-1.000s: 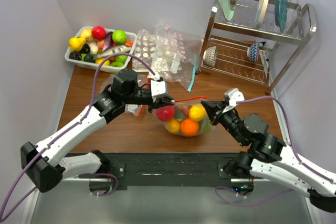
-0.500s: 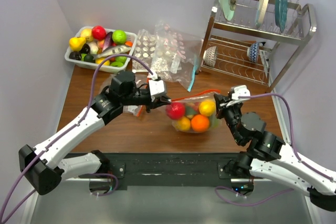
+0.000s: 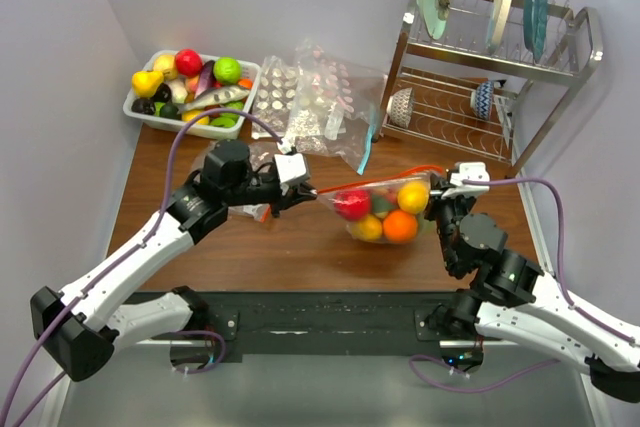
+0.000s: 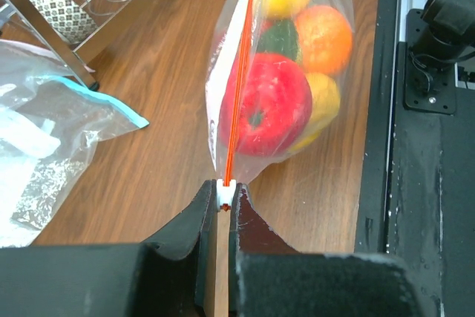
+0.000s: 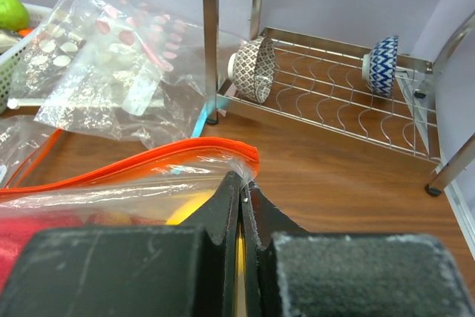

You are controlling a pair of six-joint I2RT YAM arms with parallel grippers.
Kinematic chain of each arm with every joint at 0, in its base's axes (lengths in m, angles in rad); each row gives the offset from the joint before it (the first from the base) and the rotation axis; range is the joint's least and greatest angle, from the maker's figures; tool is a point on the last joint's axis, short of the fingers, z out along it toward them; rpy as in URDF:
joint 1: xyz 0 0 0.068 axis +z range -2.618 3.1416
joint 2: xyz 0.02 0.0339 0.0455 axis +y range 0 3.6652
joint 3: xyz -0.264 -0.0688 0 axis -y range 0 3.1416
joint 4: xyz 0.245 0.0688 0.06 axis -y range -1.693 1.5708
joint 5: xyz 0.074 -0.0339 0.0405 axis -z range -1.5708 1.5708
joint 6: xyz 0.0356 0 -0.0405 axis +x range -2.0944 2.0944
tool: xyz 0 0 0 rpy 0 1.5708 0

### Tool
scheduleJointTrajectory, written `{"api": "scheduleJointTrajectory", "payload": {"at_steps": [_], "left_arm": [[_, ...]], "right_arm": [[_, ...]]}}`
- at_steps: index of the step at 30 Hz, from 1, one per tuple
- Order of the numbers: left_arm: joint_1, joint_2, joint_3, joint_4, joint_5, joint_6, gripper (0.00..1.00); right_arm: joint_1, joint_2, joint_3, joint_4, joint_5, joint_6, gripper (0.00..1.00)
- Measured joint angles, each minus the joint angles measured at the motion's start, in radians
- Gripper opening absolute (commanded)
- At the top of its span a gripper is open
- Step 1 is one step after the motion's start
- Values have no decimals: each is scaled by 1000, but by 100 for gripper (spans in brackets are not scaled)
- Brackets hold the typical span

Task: Place the food in the zip-top bag and seal the zipper
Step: Zip the zipper food storage bag at the center of the board, then place the zipper food storage bag at the center of the board.

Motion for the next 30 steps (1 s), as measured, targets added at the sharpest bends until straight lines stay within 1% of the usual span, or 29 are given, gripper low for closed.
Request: {"api": "scheduleJointTrajectory", "payload": {"at_steps": [4, 5, 6, 7, 8, 9, 10, 11, 12, 13, 14, 15, 16, 17, 20, 23, 30], "left_arm": [[8, -23, -18, 18, 0, -10, 0], [11, -27, -21, 20, 0, -11, 0], [12, -31, -21, 21, -2, -12, 0], [14, -33, -21, 20, -7, -13, 0], [17, -34, -21, 13, -17, -13, 1], [25, -35, -23, 1, -38, -17, 4], [34, -34, -23, -13, -64, -24, 7], [40, -31, -24, -24, -86, -30, 20], [44, -26, -26, -34, -112, -39, 34], [46, -18, -26, -39, -137, -47, 49], [49, -11, -27, -39, -159, -58, 69], [51, -6, -27, -37, -171, -65, 76], [51, 1, -28, -32, -189, -89, 81], [51, 3, -30, -26, -199, -92, 88], [52, -5, -58, 9, -248, -137, 99], [53, -35, -97, 43, -303, -179, 100], [57, -108, -115, 92, -516, -319, 100]], "right_arm": [[6, -6, 0, 0, -4, 3, 1], [6, -6, 0, 0, -8, 5, 10], [6, -5, 0, -2, -12, 6, 28], [6, -3, 0, -4, -14, 7, 36], [4, 2, 1, -7, -7, 9, 40], [-4, 10, 6, -18, -2, 10, 49], [-12, 16, 14, -26, 0, 11, 52], [-18, 26, 26, -30, -6, 15, 53], [-19, 47, 45, -32, -18, 18, 59], [-20, 71, 63, -32, -36, 23, 67], [-20, 90, 76, -32, -47, 30, 72], [-20, 116, 89, -34, -69, 37, 76], [-20, 138, 99, -36, -90, 44, 83], [-20, 156, 105, -38, -106, 51, 85], [-20, 200, 109, -53, -152, 66, 91], [-20, 213, 110, -70, -177, 87, 98], [-21, 204, 110, -76, -193, 155, 99]]}}
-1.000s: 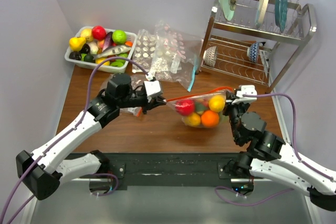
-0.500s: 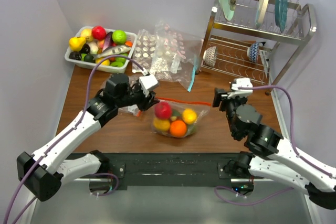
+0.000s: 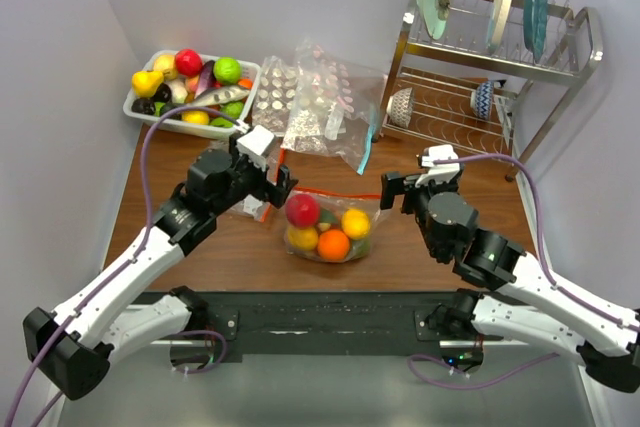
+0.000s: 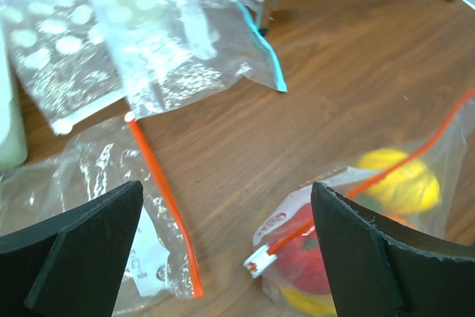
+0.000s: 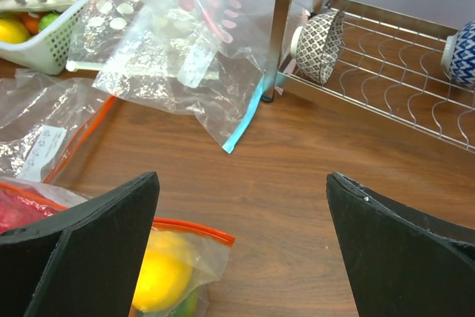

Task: Place the food in the zip-top bag and seal the zipper
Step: Place the zipper food storage bag at the center of the board, then reset both arms

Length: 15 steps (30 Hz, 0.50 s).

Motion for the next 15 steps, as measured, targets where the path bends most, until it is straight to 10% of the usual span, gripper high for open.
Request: {"api": "scheduleJointTrajectory", "payload": {"at_steps": [15], "left_arm": [[6, -270, -169, 73, -293, -161, 100]], "right_arm": [[0, 23, -7, -84, 80, 114, 99]]}}
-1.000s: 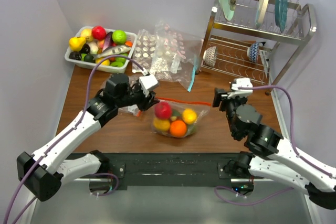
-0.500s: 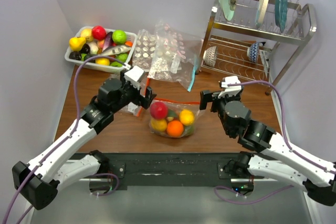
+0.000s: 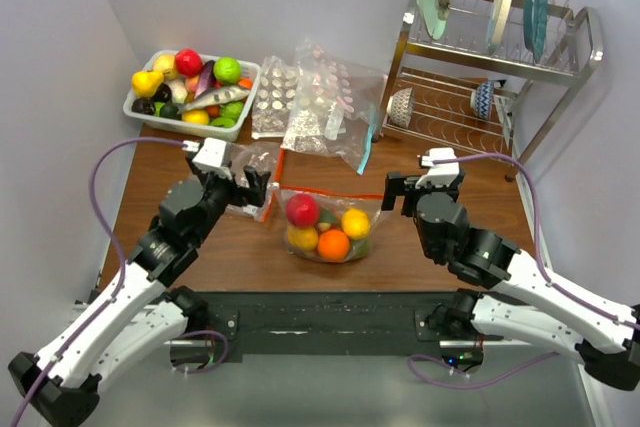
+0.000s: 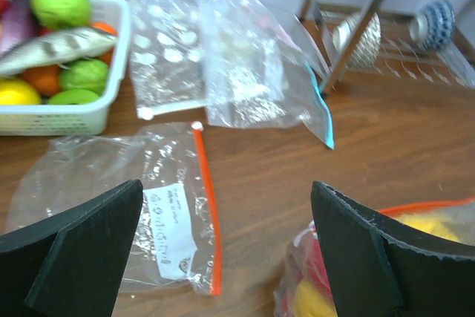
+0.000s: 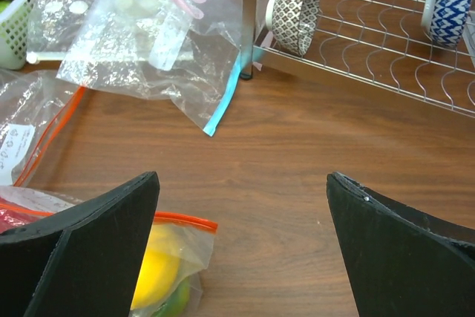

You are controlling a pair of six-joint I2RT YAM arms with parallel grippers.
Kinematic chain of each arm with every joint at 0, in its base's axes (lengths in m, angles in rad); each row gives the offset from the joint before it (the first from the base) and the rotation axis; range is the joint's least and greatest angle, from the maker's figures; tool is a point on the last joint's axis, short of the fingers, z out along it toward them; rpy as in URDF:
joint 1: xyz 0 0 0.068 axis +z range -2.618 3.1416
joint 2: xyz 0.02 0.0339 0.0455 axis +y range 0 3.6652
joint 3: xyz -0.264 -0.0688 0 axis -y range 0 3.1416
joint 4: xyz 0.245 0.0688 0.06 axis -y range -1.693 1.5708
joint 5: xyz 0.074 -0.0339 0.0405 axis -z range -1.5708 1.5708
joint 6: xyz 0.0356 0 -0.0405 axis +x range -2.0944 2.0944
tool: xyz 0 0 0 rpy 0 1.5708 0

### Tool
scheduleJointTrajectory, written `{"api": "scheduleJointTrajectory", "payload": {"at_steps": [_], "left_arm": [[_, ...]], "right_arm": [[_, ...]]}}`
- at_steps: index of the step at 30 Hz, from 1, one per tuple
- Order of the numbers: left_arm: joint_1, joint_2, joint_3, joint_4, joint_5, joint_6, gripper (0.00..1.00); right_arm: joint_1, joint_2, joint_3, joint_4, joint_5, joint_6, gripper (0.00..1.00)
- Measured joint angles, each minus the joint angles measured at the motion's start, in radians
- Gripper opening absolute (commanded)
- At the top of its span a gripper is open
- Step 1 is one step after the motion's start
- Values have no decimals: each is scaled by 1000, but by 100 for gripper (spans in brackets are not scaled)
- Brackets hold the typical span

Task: Place the food in the zip-top bag and seal the zipper
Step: Reset both arms

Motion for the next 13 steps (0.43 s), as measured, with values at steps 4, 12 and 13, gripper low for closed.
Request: {"api": "scheduleJointTrajectory", "payload": {"at_steps": [4, 12, 13], "left_arm": [[0, -95, -53, 43, -71, -1, 100], [0, -124, -65, 92, -95, 0, 100], [0, -119, -65, 94, -96, -1, 100]], "right_arm": [[0, -22, -6, 3, 5, -1, 99], [0, -8, -8, 4, 11, 0, 99], [0, -6, -8, 4, 13, 0, 99]]}}
